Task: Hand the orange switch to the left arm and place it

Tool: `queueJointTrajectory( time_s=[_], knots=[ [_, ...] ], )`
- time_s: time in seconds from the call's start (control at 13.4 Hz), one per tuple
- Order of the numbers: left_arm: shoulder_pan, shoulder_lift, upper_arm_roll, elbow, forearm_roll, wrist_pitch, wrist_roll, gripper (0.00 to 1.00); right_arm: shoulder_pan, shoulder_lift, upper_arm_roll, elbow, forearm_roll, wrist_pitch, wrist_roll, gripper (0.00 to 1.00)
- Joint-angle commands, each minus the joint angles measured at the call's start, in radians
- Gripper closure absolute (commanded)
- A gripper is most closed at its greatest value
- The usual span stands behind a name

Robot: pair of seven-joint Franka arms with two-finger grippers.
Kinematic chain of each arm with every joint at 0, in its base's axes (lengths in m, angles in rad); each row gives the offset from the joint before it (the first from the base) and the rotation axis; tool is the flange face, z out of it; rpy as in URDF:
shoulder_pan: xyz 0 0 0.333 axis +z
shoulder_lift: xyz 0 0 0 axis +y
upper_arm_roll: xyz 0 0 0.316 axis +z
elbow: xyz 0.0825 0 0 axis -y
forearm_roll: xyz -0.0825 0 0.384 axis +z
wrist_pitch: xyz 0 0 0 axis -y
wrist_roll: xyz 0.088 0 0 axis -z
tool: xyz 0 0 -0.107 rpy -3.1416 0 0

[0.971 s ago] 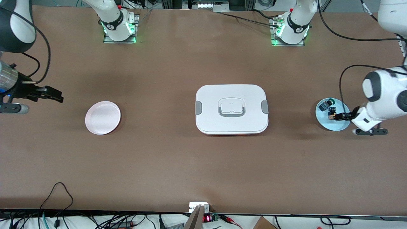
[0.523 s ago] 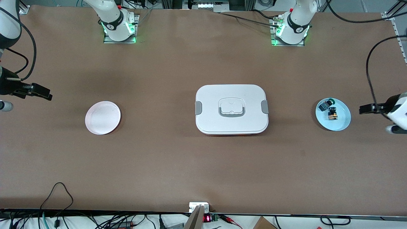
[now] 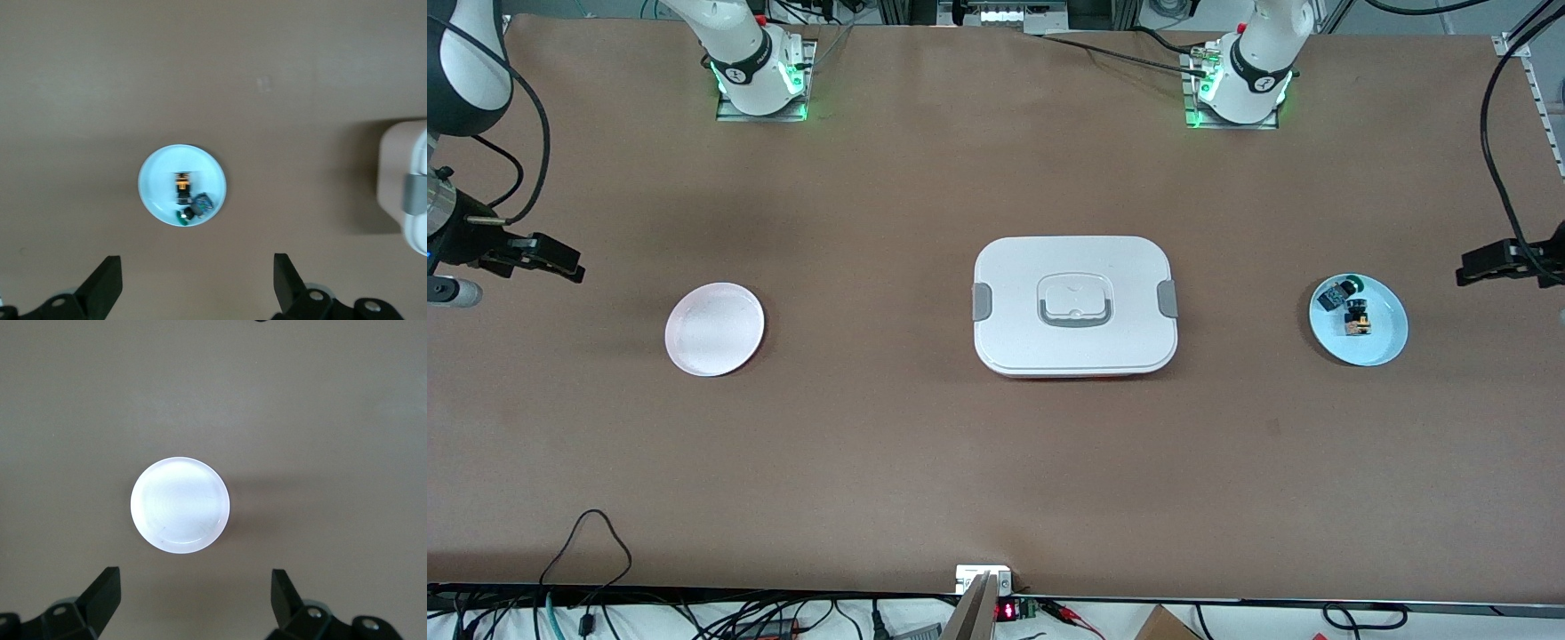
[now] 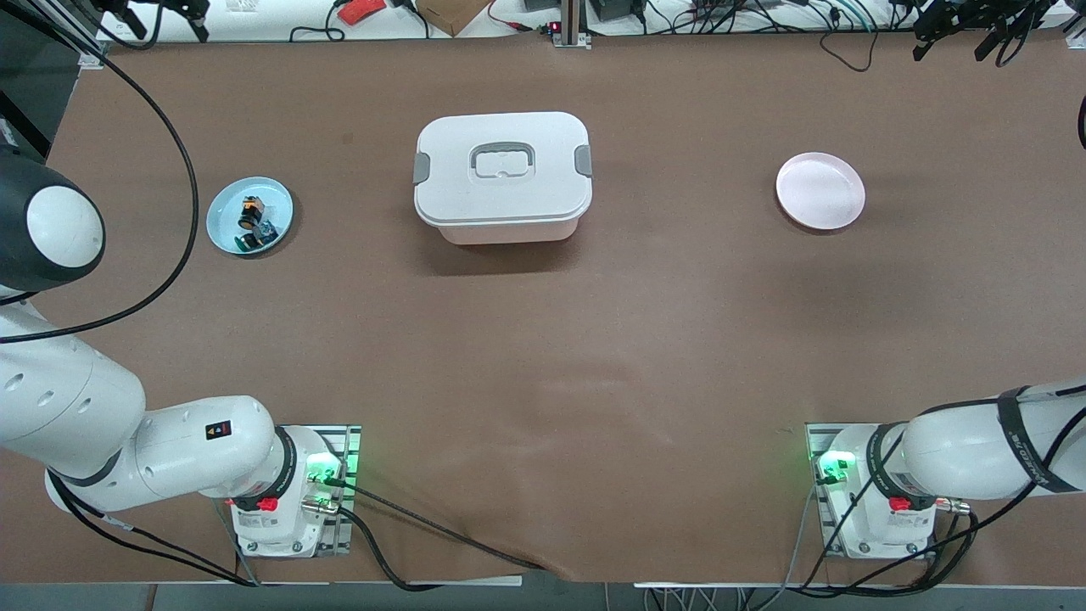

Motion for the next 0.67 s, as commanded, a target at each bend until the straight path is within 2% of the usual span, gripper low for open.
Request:
queueJointTrajectory(
  time_s=[0.0,0.07,0.22,0.37,0.45,0.6],
  knots=[
    [-0.005,-0.039,-0.031,0.017,-0.022,-0.056,-0.067,0.0,-0.014,-0.04,0.021,0.014,-0.007,-0.039,0.0,0.0],
    [-0.005,-0.054,-0.055,0.008,-0.029,-0.064,-0.083,0.0,-0.019,-0.037,0.019,0.034,-0.001,-0.063,0.0,0.0],
    [-0.05,-0.12,-0.033,-0.067,-0.042,-0.049,-0.126,0.0,-0.016,-0.031,0.019,0.056,0.001,-0.077,0.002,0.0],
    [-0.186,-0.194,0.129,-0.188,-0.074,0.031,-0.156,0.0,-0.014,-0.03,0.021,0.059,0.001,-0.074,0.0,0.0],
    [-0.223,-0.229,0.173,-0.254,-0.089,0.072,-0.157,0.0,-0.008,-0.028,0.024,0.065,-0.001,-0.073,0.0,0.0],
    [-0.223,-0.271,0.173,-0.314,-0.089,0.103,-0.158,0.0,0.013,-0.03,0.022,0.071,-0.001,-0.079,-0.005,0.0]
  ],
)
